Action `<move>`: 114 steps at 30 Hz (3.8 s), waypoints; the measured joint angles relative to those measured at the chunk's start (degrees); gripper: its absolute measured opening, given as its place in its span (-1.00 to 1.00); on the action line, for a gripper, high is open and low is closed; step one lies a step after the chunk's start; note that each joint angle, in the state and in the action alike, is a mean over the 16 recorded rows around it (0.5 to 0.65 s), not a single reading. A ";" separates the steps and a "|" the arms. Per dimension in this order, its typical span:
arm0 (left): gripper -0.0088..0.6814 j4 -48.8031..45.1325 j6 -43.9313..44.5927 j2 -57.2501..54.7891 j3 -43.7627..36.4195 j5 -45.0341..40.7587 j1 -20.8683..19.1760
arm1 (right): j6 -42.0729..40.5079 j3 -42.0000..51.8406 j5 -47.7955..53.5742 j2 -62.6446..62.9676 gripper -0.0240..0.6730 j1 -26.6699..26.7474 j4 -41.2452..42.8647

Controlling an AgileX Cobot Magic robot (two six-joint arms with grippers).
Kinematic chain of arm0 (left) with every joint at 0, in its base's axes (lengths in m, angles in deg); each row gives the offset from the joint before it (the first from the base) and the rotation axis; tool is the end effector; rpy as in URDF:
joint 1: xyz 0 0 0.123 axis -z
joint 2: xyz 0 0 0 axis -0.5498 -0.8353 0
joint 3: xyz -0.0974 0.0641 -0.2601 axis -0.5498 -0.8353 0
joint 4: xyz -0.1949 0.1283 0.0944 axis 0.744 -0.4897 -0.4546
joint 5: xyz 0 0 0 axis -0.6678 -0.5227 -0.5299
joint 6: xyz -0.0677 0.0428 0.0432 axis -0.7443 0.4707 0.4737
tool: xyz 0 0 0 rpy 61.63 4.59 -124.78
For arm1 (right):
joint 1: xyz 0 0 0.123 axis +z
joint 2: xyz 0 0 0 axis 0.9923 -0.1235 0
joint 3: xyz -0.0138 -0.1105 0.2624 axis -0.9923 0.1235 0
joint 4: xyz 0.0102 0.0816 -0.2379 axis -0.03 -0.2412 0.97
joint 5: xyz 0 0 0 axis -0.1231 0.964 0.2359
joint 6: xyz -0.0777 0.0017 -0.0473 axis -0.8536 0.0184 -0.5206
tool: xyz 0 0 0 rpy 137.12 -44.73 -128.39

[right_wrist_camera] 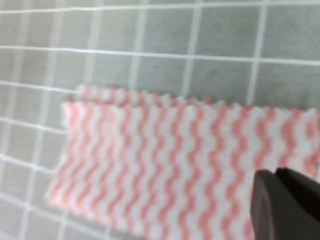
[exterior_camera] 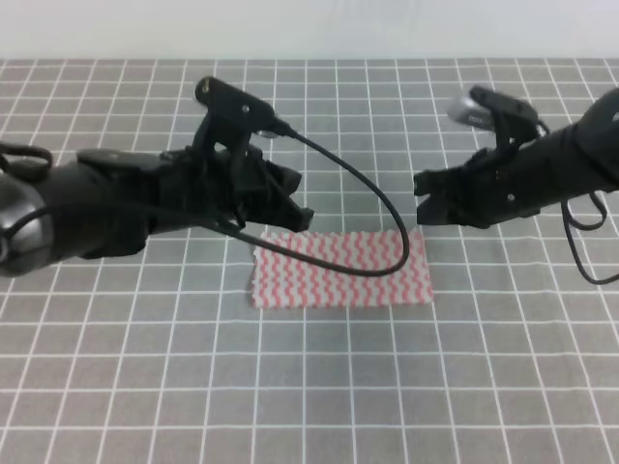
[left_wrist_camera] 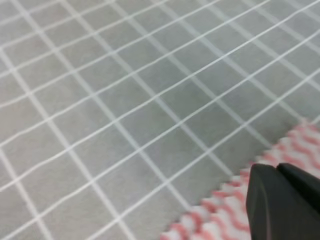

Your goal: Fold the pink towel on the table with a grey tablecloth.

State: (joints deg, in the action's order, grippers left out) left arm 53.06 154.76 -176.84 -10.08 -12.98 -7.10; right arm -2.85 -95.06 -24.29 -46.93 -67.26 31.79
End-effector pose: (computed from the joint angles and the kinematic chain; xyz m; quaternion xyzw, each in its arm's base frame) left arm 0.3444 -0.1954 0.2179 0.3074 0.8226 -0.1879 0.4399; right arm 0.3690 0.1429 0.2175 -0.0542 0.9346 0.2759 0.2177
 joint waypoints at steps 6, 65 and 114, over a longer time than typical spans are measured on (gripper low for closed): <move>-0.99 -13.57 -16.17 1.20 0.00 -4.57 0.02 | -0.22 0.22 1.66 1.81 -0.97 2.00 0.25; -0.99 -40.16 -44.49 -2.72 1.99 -19.46 -5.89 | 10.28 0.18 2.32 -3.80 -0.97 4.79 13.05; -0.98 -32.54 -43.54 -10.05 4.60 -18.25 -6.90 | 13.31 0.13 -2.88 -6.74 -0.22 2.44 10.20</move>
State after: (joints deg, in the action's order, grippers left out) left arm 20.52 111.22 -186.89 -5.48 -31.23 -14.00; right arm 10.46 -94.93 -27.17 -53.66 -64.83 41.99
